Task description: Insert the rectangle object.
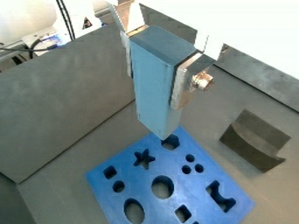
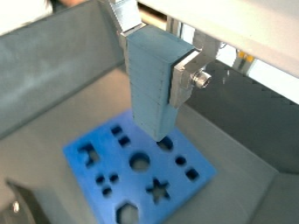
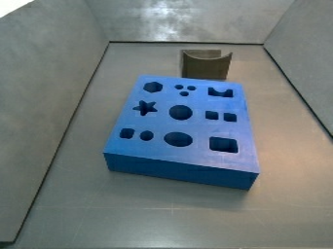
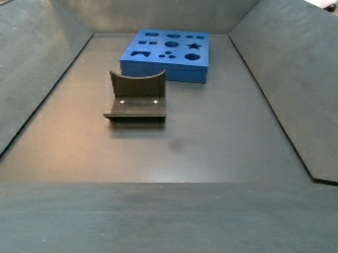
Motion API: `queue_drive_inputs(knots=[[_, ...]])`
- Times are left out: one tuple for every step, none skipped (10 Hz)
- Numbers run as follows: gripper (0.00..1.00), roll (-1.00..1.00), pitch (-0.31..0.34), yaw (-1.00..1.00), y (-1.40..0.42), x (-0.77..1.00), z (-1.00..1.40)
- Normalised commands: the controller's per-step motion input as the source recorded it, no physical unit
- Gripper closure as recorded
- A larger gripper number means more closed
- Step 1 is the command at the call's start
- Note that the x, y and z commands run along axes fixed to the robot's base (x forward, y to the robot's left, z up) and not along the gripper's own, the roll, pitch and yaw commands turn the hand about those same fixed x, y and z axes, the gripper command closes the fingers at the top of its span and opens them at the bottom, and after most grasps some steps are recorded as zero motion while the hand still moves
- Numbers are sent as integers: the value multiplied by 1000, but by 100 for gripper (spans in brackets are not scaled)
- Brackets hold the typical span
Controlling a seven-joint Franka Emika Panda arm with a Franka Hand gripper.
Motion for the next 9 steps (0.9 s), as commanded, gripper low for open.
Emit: queue_drive_inputs(knots=[[100, 217, -2, 303, 118, -409, -1000], [100, 162, -75, 217, 96, -379, -1000], [100, 118, -104, 144, 93, -353, -1000], [100, 81, -115, 81, 64, -258, -822], [100, 77, -110, 53, 35, -166, -611], [100, 83, -96, 38, 11, -84, -416], [100, 95, -75, 30, -4, -26, -242], [100, -52, 140, -500, -77, 363, 1000], [100, -66, 162, -482, -75, 350, 1000]])
